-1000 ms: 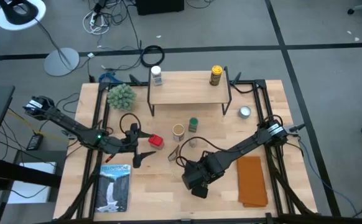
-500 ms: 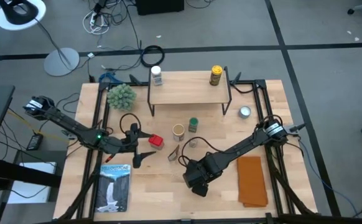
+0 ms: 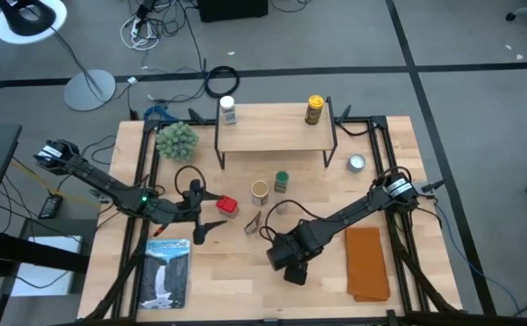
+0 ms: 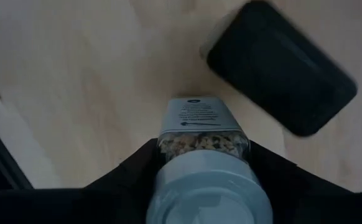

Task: Shelf spices
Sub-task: Put the white seasoning bottle on the shelf

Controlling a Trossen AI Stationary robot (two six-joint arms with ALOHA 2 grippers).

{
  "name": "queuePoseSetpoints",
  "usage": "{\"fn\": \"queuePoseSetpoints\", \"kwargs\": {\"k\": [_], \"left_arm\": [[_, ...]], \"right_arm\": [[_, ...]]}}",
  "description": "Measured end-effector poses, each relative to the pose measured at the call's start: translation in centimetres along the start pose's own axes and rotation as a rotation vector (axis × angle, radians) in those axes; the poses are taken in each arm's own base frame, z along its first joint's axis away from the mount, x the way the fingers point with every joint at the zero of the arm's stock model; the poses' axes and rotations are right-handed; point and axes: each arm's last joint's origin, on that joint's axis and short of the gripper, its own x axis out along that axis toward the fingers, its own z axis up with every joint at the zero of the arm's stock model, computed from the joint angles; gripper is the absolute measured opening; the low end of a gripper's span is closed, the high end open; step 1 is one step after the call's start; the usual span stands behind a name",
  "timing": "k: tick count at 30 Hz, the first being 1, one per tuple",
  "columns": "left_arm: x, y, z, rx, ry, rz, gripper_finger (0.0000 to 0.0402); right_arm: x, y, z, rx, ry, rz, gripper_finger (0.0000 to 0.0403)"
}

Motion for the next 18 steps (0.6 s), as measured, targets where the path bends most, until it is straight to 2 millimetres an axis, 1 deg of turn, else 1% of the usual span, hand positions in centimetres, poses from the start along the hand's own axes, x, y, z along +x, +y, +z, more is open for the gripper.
{"fn": "queuePoseSetpoints", "kwargs": {"k": [4,6,9,13,16,18], "left_arm": [[0.0,0.0,0.0,0.030,0.000,0.000,0.0357],[0.0,0.0,0.0,0.029,0.000,0.000,0.0357],[0.0,0.0,0.0,0.002,0.000,0.000,0.0357],[0.0,0.0,0.0,-0.007,0.000,0.000,0.0357],[0.0,0.0,0.0,-0.005,0.000,0.000,0.0357],[0.0,0.0,0.0,-0.001,0.000,0.000,0.0357]], "right_arm": [[-0.5,-0.2,-0.4,-0.006,0.050,-0.015,0.0193],[-1.3,-0.4,-0.6,-0.005,0.078,-0.040,0.0193],[-3.0,-0.8,-1.0,-0.011,0.124,-0.092,0.0193],[-5.8,-1.2,-1.1,-0.031,0.133,-0.133,0.0193],[-7.8,-1.5,-0.4,-0.065,0.065,-0.087,0.0193],[-9.4,-2.0,0.2,-0.067,0.011,-0.066,0.0193]]}}
